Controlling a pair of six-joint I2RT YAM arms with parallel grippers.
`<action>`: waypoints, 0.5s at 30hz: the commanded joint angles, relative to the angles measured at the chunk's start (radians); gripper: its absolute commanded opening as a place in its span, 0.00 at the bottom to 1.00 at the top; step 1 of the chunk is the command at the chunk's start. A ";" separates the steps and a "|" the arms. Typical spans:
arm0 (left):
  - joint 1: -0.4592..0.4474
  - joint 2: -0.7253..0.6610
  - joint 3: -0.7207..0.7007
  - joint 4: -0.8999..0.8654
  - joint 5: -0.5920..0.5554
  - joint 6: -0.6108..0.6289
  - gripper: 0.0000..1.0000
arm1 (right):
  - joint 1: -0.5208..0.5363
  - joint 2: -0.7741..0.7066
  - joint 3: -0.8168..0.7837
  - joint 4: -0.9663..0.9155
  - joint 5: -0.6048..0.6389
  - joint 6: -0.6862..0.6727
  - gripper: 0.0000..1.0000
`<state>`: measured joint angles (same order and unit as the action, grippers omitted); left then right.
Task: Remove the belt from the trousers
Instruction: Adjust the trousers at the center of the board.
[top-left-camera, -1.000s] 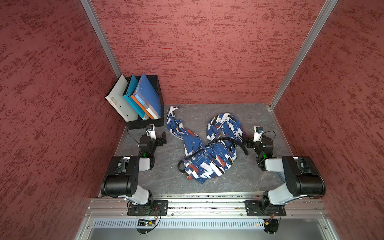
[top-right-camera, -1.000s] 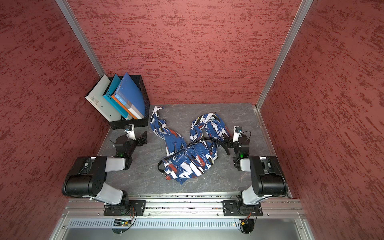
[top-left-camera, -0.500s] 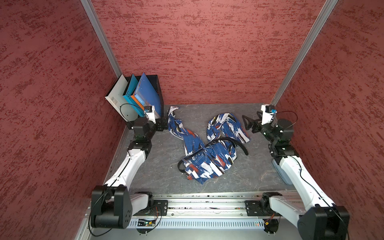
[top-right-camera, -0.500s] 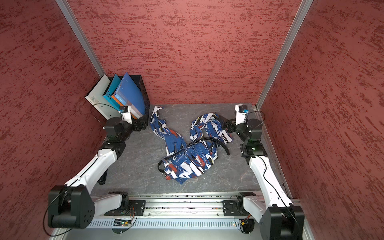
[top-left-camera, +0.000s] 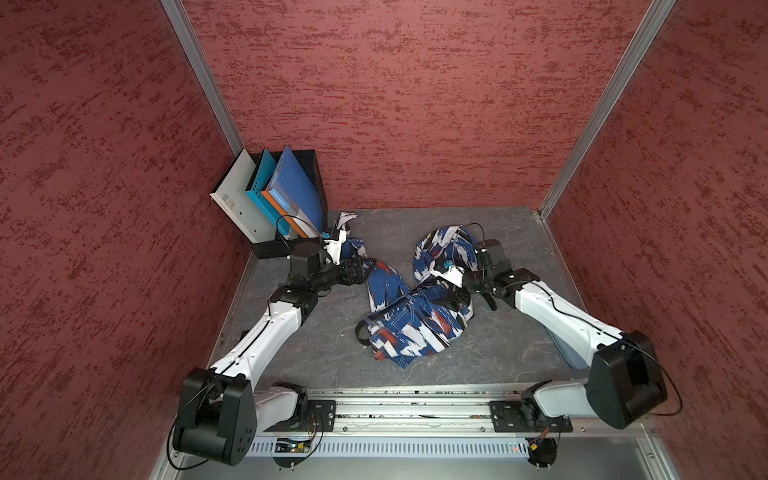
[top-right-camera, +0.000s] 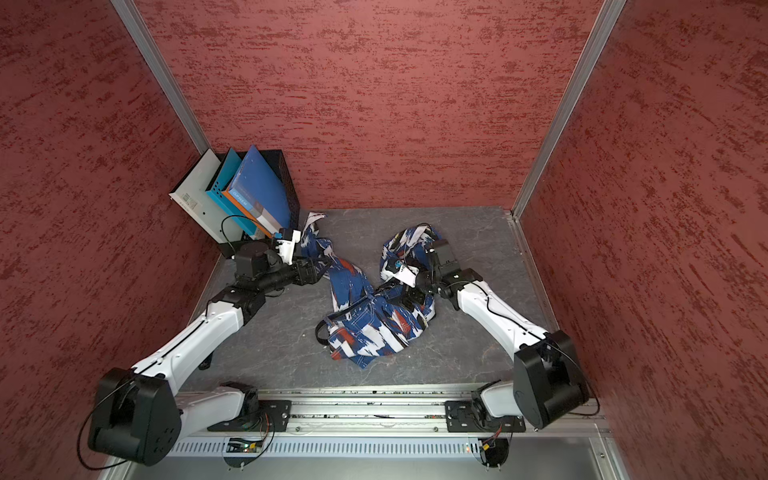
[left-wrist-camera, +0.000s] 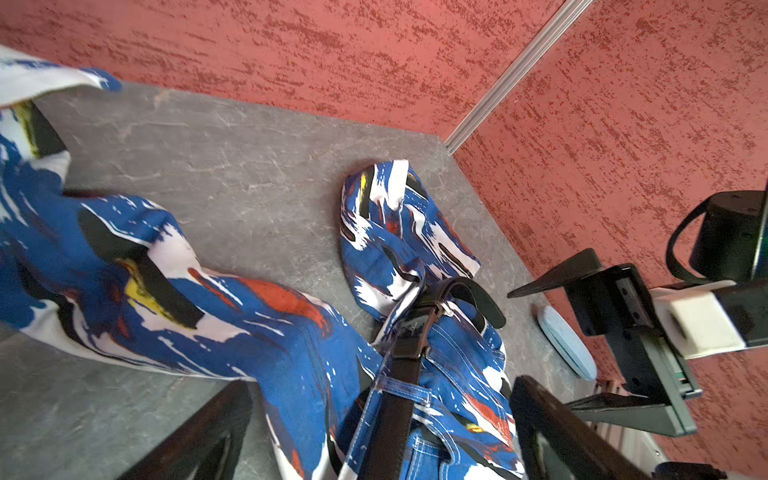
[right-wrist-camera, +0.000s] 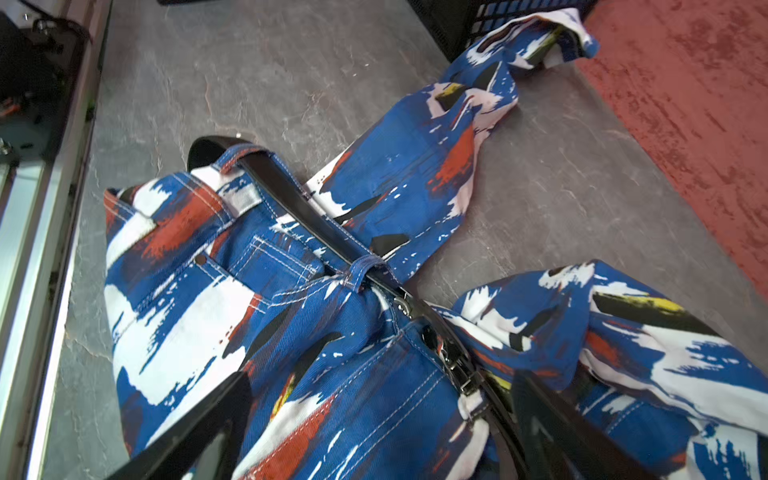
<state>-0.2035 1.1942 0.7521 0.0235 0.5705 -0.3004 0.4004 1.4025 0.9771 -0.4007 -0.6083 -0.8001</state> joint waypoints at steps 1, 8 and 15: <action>-0.020 -0.008 -0.016 0.014 0.025 -0.031 1.00 | 0.008 0.032 0.041 -0.024 0.066 -0.115 0.99; -0.033 -0.006 -0.062 0.047 0.010 -0.065 1.00 | 0.033 0.137 0.100 -0.044 0.087 -0.110 0.99; -0.024 -0.042 -0.097 0.043 -0.009 -0.068 1.00 | 0.041 0.176 0.079 -0.018 0.151 -0.246 0.93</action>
<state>-0.2298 1.1824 0.6693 0.0456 0.5694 -0.3618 0.4328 1.5734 1.0573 -0.4160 -0.5026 -0.9653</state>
